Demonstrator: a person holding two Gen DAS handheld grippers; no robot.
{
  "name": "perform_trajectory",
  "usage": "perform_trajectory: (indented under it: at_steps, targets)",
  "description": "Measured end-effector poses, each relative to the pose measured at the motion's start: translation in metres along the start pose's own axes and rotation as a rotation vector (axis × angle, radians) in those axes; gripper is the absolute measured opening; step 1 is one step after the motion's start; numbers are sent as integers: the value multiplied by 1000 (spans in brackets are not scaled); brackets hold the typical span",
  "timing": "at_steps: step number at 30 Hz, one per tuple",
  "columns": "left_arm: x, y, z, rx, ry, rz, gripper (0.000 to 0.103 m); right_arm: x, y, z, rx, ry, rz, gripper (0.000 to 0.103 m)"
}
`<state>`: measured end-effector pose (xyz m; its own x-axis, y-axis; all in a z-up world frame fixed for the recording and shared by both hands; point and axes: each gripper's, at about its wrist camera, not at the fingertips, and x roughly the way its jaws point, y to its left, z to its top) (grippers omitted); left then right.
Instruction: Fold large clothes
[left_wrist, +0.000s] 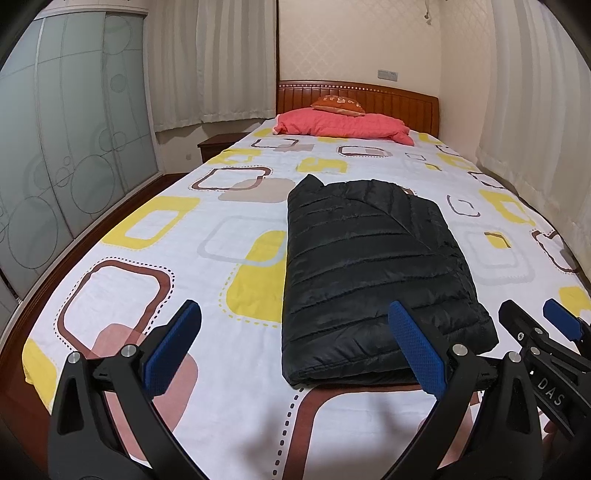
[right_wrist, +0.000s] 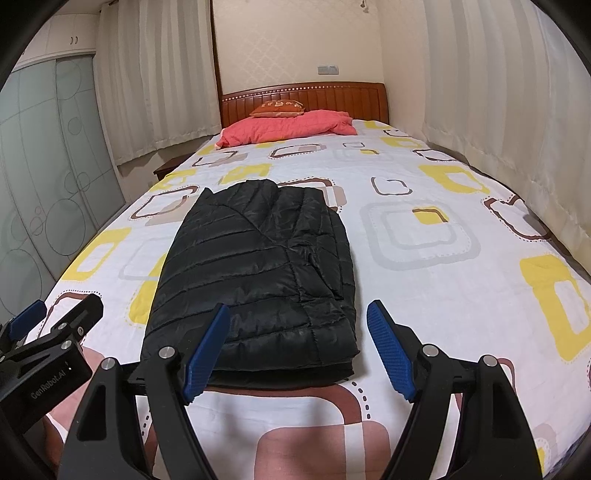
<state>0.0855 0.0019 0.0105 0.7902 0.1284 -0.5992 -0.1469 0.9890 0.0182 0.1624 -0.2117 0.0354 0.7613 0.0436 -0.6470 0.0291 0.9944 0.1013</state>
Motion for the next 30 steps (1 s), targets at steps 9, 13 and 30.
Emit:
perform_trajectory:
  at_steps: [9, 13, 30]
  targets:
    - [0, 2, 0, -6, -1, -4, 101, -1, 1, 0, -4, -1, 1, 75]
    - [0, 2, 1, -6, -4, -10, 101, -1, 1, 1, -5, 0, 2, 75]
    - [-2, 3, 1, 8, -21, -4, 101, -2, 4, 1, -9, -2, 2, 75]
